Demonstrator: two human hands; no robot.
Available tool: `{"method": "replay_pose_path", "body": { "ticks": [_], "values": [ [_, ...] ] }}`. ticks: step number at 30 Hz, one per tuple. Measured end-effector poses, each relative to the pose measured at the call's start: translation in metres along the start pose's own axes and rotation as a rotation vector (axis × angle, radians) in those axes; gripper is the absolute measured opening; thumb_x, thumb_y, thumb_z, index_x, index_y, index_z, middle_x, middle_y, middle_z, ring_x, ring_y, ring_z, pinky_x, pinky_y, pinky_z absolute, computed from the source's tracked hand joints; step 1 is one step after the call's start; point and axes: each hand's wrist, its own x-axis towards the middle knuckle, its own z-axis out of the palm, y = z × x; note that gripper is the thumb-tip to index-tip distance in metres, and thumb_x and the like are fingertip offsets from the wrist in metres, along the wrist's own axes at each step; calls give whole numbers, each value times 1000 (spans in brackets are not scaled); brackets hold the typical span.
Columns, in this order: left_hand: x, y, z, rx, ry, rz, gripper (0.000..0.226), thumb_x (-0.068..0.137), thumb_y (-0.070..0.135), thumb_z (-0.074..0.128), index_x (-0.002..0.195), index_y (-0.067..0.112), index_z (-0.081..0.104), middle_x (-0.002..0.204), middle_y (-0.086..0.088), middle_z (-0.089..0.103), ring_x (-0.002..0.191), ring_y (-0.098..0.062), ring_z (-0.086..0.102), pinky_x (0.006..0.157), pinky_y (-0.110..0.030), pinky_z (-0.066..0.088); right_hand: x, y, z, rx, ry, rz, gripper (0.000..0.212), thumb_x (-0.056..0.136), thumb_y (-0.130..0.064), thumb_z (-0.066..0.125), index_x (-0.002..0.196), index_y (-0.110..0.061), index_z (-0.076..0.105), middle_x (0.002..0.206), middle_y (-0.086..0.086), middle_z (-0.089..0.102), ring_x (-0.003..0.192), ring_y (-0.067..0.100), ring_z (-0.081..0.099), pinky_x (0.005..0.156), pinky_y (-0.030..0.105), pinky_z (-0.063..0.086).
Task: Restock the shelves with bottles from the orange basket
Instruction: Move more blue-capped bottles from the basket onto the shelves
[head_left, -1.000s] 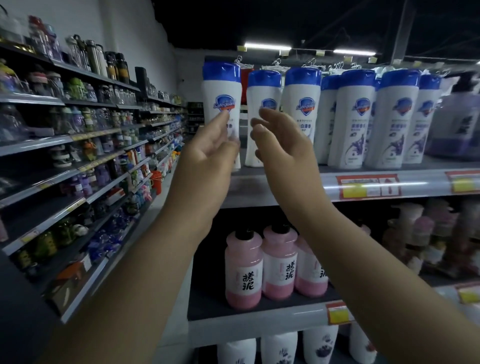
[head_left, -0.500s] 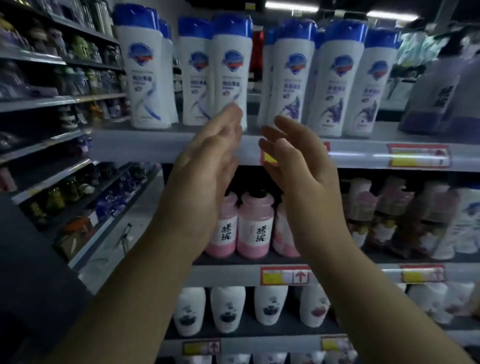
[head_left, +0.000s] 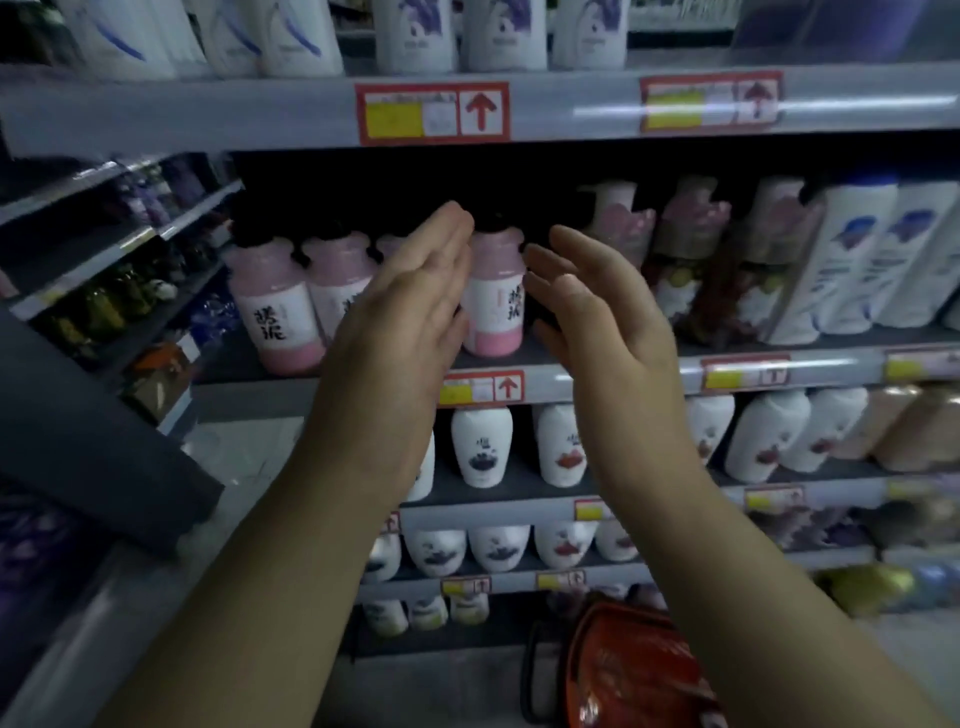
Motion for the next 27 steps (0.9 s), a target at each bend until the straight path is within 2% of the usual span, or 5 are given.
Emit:
{"method": "replay_pose_path", "body": {
  "ticks": [4,8,14,18,27],
  "values": [
    [-36,-27,17,-5,-38,-73,55,85,36,36,138,29,44,125,25,54,126,7,46,107,-23,34,-50,9,-24,-54,19,58,35,100,-28,45,135,-26,46,133,-16,53,120,-6,51,97,15,45],
    [-78,-59,34,-28,-61,-204,56,85,38,37,140,29,43,128,24,53,127,7,45,104,-24,35,-102,21,-51,-77,117,165,40,91,-35,47,130,-29,51,131,-15,57,119,-5,53,100,19,45],
    [-122,-94,73,-55,-115,-349,41,85,39,41,123,37,54,124,26,57,124,7,47,101,-23,36,-165,33,-95,-79,243,295,40,89,-33,49,129,-25,53,126,-13,61,113,-6,57,91,12,48],
    [-130,-114,105,-57,-160,-406,47,96,34,36,143,26,40,138,20,49,130,2,43,104,-24,33,-186,45,-131,-73,304,351,33,96,-22,50,129,-20,54,124,-10,62,112,-4,57,90,11,48],
    [-121,-237,209,-164,-105,-640,54,90,38,43,143,26,39,143,15,47,132,-1,42,101,-26,33,-195,123,-260,-107,372,537,37,89,-33,51,125,-23,56,118,-12,64,108,-6,59,89,11,47]
  ]
}}
